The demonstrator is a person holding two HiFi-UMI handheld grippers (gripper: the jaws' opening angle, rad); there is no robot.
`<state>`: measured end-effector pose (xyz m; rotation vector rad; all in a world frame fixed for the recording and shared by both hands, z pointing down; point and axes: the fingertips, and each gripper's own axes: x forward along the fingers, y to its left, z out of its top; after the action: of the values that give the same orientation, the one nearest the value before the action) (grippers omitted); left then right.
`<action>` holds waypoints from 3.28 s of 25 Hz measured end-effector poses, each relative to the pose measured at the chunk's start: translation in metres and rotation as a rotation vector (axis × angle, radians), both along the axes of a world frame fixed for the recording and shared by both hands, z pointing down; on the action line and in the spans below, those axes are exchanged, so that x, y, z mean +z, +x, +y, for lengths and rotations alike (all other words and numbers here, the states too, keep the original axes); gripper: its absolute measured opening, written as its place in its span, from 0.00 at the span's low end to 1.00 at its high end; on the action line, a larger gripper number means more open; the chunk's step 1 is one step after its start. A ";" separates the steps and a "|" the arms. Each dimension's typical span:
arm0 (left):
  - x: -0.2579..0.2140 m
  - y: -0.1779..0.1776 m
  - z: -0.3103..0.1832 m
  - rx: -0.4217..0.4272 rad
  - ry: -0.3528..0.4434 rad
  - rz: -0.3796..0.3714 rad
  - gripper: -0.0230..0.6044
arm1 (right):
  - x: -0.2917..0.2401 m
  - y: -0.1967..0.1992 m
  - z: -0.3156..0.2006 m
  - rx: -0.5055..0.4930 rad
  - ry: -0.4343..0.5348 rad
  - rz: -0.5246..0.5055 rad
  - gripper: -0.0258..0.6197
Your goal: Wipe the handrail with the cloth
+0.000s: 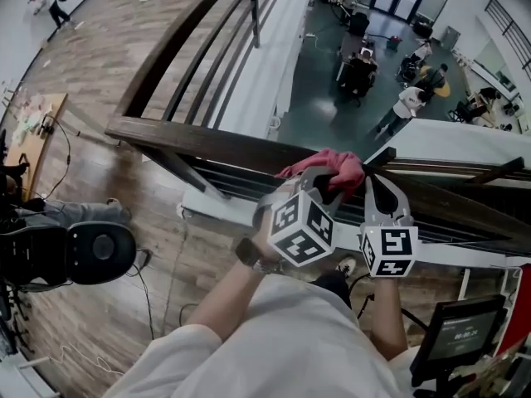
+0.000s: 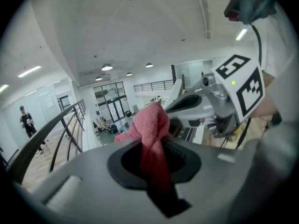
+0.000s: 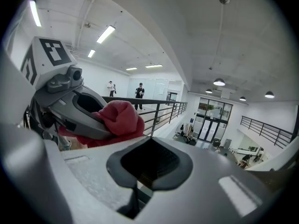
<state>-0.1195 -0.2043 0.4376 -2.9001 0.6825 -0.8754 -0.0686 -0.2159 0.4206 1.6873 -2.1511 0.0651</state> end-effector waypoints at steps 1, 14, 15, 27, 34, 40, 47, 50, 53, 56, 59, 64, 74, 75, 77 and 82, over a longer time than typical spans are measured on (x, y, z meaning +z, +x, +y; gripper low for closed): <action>0.000 -0.005 -0.002 -0.006 -0.011 0.006 0.15 | 0.000 0.000 0.000 0.001 0.001 0.000 0.04; -0.006 -0.068 -0.028 -0.128 -0.075 0.046 0.15 | -0.004 0.014 0.005 0.036 0.028 0.007 0.04; -0.005 -0.071 -0.032 -0.140 -0.078 0.049 0.15 | -0.003 0.015 0.004 0.035 0.030 0.007 0.04; -0.012 -0.190 -0.081 -0.354 -0.101 0.074 0.15 | -0.004 0.011 0.001 0.080 0.026 0.011 0.04; -0.015 -0.240 -0.095 -0.455 -0.116 0.070 0.15 | -0.007 0.020 0.008 0.068 0.017 0.026 0.04; -0.016 -0.283 -0.117 -0.530 -0.094 0.082 0.15 | -0.010 0.021 0.005 0.076 0.009 0.039 0.04; -0.012 -0.369 -0.144 -0.674 -0.097 0.109 0.15 | -0.008 0.016 0.003 0.082 0.007 0.037 0.04; -0.009 -0.409 -0.155 -0.759 -0.104 0.138 0.15 | -0.006 0.016 0.005 0.084 -0.009 0.036 0.04; -0.010 -0.436 -0.162 -0.809 -0.114 0.163 0.15 | -0.006 0.021 0.007 0.086 -0.022 0.034 0.04; -0.013 -0.452 -0.168 -0.839 -0.114 0.172 0.15 | -0.009 0.026 0.008 0.086 -0.029 0.033 0.04; -0.015 -0.477 -0.175 -0.880 -0.109 0.200 0.15 | -0.008 0.027 0.008 0.085 -0.037 0.029 0.04; -0.015 -0.515 -0.185 -0.921 -0.115 0.236 0.15 | -0.006 0.024 0.008 0.081 -0.051 0.027 0.04; -0.019 -0.538 -0.188 -0.972 -0.083 0.179 0.15 | -0.009 0.018 0.009 0.070 -0.041 0.038 0.04; -0.021 -0.539 -0.187 -0.985 -0.065 0.163 0.15 | -0.009 0.017 0.008 0.068 -0.038 0.038 0.04; -0.024 -0.540 -0.186 -1.007 -0.040 0.141 0.15 | -0.010 0.015 0.008 0.067 -0.042 0.037 0.04; -0.021 -0.523 -0.178 -0.993 -0.047 0.143 0.15 | -0.010 0.015 0.007 0.065 -0.113 0.042 0.04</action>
<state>-0.6428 -0.3826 0.4162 -2.5628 2.2075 -0.6872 -0.0533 -0.2086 0.4111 1.6791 -2.0226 0.1657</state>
